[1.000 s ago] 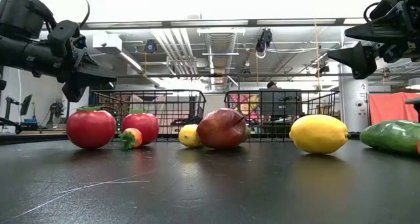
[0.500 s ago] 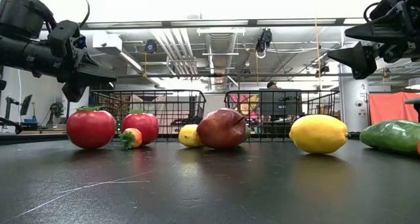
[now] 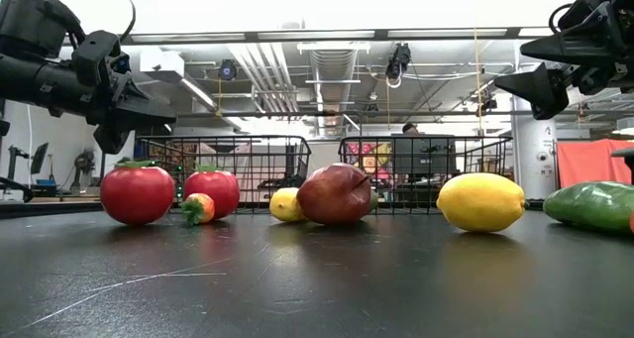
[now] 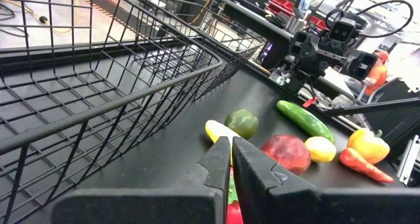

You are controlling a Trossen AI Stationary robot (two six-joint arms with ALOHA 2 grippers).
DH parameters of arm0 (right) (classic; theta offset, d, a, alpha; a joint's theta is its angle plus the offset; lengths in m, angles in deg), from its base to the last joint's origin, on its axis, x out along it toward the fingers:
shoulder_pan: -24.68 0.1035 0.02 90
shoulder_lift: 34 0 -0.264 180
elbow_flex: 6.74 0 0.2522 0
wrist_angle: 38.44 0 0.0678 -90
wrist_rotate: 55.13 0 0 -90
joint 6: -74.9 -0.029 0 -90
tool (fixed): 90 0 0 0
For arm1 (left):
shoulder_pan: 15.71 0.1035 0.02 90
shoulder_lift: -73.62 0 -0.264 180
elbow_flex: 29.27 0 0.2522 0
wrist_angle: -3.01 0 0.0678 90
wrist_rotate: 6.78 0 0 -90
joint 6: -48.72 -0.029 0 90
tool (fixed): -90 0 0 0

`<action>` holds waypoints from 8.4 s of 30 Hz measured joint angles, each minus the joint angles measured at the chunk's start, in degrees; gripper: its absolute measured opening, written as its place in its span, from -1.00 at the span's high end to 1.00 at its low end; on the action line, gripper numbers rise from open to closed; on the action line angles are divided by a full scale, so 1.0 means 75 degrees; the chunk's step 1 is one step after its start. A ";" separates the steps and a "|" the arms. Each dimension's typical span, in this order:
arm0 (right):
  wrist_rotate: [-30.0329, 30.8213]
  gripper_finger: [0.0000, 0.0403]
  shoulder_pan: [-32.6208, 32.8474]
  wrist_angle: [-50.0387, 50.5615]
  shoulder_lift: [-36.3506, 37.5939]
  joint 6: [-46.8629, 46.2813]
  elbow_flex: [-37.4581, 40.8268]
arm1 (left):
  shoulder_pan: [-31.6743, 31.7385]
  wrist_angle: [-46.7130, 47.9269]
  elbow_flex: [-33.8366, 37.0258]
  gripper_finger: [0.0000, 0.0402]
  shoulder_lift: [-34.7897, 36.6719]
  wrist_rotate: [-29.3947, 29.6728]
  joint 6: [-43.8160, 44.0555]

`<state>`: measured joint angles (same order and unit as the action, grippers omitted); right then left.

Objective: Sort produce into baskets

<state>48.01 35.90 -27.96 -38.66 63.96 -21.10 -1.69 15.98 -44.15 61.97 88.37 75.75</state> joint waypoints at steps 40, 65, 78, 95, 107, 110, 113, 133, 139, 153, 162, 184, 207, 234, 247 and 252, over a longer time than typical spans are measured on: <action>0.0058 -0.51 0.0000 -0.0004 -0.0001 0.1201 0.0000 | 0.0000 -0.0066 0.0003 0.99 -0.0002 0.0042 0.0151; 0.0067 -0.51 -0.0001 -0.2810 -0.0001 0.1602 0.0000 | -0.0009 -0.1754 0.0006 0.99 -0.0032 0.0874 0.1006; 0.0062 -0.51 0.0000 -0.2615 -0.0001 0.1405 0.0000 | -0.1004 -0.2000 -0.0985 1.00 -0.0710 -0.0078 0.0474; 0.1012 -0.51 0.0000 -0.2627 -0.0001 0.1268 0.0000 | -0.4946 0.4292 -0.4885 1.00 -0.4833 0.2244 0.1534; 0.1250 -0.51 -0.0003 -0.2008 -0.0803 0.1080 -0.0499 | -0.5222 0.5252 -0.5636 0.75 -0.6604 0.2848 0.1899; 0.1253 -0.51 -0.0003 -0.1978 -0.1417 0.1035 -0.0790 | -0.5222 0.5293 -0.5636 0.53 -0.6942 0.2847 0.1900; 0.1256 -0.51 -0.0002 -0.1995 -0.2134 0.1121 -0.1180 | -0.5222 0.5448 -0.5636 0.28 -0.7238 0.2886 0.1909; 0.1192 -0.51 -0.0003 0.1672 -0.4412 0.0239 -0.4240 | -0.5298 0.5834 -0.5613 -0.65 -0.8232 0.3223 0.2225; 0.1192 -0.51 -0.0002 0.1732 -0.4559 0.0170 -0.4264 | -0.5298 0.5824 -0.5580 -0.66 -0.8343 0.3226 0.2298; 0.1189 -0.51 0.0000 0.1821 -0.4556 0.0052 -0.4255 | -0.5293 0.4557 -0.4737 -0.66 -0.8351 0.3257 0.2468; 0.1192 -0.51 0.0000 0.1826 -0.4556 0.0052 -0.4255 | -0.5295 0.3678 -0.4331 -0.59 -0.8348 0.3252 0.2474; 0.1189 -0.51 0.0000 0.1850 -0.4556 0.0052 -0.4249 | -0.5315 0.3895 -0.4693 -0.54 -0.8816 0.3313 0.2601; 0.1190 -0.51 0.0000 0.1873 -0.4556 0.0070 -0.4246 | -0.3304 0.6431 -0.8241 -0.54 -0.7411 0.4994 -0.2523; 0.1280 -0.51 0.0000 0.2006 -0.4559 -0.0062 -0.4246 | 0.2834 0.4516 -0.8398 -0.54 -1.0022 0.0692 -0.5700; 0.1339 -0.51 -0.0001 0.2016 -0.4559 -0.0087 -0.4246 | 0.3155 0.5455 -0.9032 -0.54 -1.1163 0.0565 -0.4779; 0.1341 -0.51 -0.0001 0.2022 -0.4559 -0.0087 -0.4246 | 0.3188 0.5517 -0.9263 -0.54 -1.1441 0.0571 -0.4705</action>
<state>58.07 35.89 -12.79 -72.85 63.30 -52.94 22.22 57.36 -113.63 -23.84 92.65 40.47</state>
